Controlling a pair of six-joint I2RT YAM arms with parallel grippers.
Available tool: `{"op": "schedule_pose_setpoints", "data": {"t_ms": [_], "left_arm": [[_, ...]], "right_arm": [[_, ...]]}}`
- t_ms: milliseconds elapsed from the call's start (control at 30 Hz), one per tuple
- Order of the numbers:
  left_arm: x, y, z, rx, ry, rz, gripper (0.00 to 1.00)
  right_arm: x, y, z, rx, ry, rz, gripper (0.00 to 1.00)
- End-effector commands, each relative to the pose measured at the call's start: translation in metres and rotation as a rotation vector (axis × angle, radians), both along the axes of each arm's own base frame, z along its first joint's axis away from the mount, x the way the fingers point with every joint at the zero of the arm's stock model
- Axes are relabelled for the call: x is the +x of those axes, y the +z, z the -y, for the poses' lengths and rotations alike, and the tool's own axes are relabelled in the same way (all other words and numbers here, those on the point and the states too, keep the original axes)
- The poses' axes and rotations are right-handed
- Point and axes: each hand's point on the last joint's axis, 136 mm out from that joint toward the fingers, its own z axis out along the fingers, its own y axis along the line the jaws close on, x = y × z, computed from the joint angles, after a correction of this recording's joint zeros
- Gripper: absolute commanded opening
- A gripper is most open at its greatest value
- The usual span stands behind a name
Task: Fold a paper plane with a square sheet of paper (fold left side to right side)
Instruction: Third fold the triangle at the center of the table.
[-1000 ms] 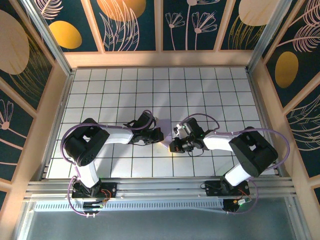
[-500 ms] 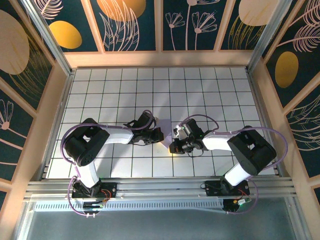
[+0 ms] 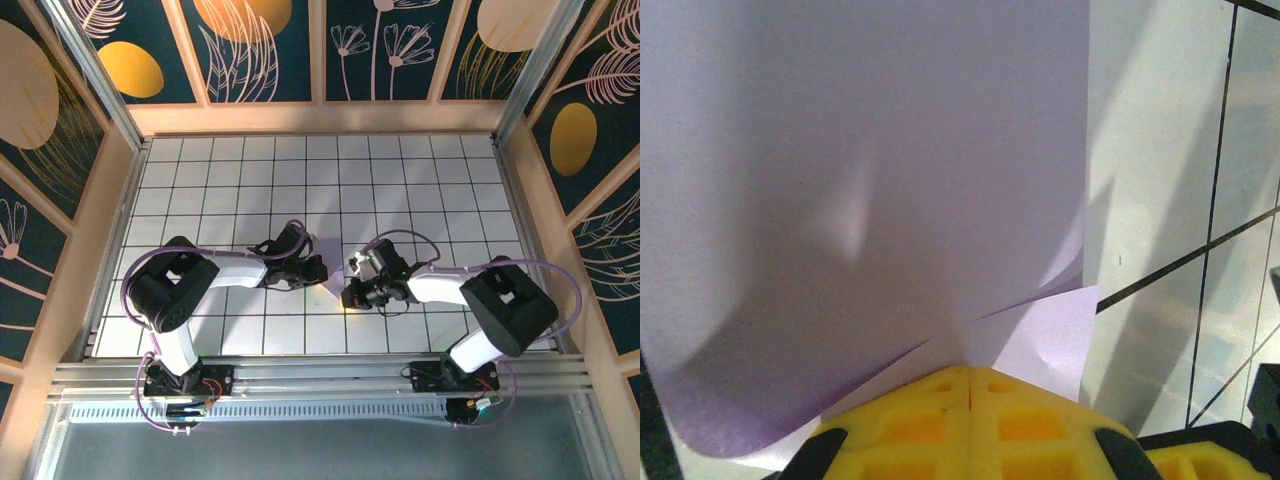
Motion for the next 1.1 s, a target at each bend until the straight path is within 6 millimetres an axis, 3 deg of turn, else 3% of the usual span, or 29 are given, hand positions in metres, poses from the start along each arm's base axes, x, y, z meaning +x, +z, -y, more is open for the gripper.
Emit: {"op": "schedule_pose_setpoints", "data": {"t_ms": [0, 167, 267, 667, 900, 1067], "left_arm": [[-0.013, -0.039, -0.028, 0.159, 0.039, -0.078, 0.02], [-0.011, -0.037, -0.025, 0.15, 0.039, -0.077, 0.02], [-0.009, -0.035, -0.024, 0.144, 0.037, -0.074, 0.02], [-0.011, -0.036, -0.023, 0.142, 0.036, -0.079, 0.02], [-0.009, -0.033, -0.023, 0.139, 0.037, -0.069, 0.02], [-0.003, -0.015, -0.018, 0.102, 0.036, -0.021, 0.07]], "right_arm": [[-0.013, -0.001, 0.016, -0.077, 0.004, -0.024, 0.0], [-0.002, 0.04, -0.004, 0.053, 0.021, 0.048, 0.0], [0.006, 0.047, -0.012, 0.095, 0.016, 0.068, 0.0], [0.026, 0.009, -0.011, -0.024, -0.026, 0.06, 0.0], [0.02, -0.01, 0.003, -0.09, -0.049, 0.019, 0.0], [0.012, -0.028, 0.016, -0.17, -0.057, -0.028, 0.0]]}}
